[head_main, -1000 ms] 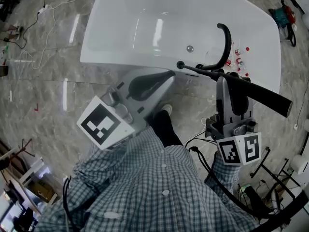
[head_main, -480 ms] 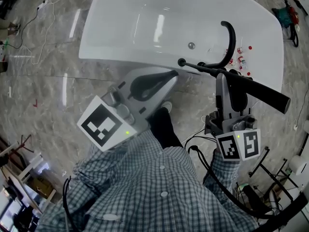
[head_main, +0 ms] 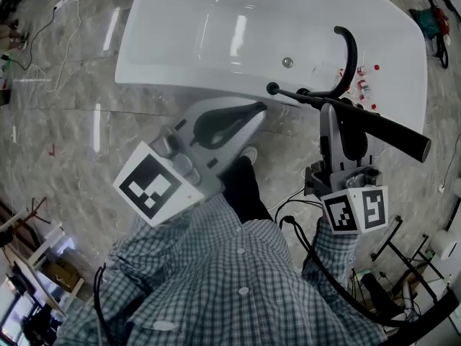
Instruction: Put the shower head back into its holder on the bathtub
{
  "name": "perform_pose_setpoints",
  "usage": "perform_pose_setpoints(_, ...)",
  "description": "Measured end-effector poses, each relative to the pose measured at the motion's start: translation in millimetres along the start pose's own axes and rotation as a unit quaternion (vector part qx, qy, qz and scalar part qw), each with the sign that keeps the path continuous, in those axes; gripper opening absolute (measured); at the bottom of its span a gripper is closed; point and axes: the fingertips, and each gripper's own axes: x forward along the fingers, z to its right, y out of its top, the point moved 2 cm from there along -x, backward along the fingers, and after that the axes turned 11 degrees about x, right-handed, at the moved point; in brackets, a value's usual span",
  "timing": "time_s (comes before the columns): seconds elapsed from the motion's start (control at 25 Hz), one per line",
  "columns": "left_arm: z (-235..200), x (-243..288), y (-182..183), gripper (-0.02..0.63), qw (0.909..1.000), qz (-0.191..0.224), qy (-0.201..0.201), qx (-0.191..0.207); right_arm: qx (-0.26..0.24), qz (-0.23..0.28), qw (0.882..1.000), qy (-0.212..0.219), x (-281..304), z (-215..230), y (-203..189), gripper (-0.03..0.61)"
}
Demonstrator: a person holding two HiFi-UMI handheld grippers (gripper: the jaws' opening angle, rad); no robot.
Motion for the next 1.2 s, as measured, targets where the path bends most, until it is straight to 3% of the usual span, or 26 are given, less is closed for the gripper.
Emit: perform_pose_setpoints(1.2,-9.1,22.3,-42.2,0.009,0.9994,-0.025,-0.009,-0.023,-0.012,-0.064,0.998,-0.001,38.2,43.7,-68.8,0.137)
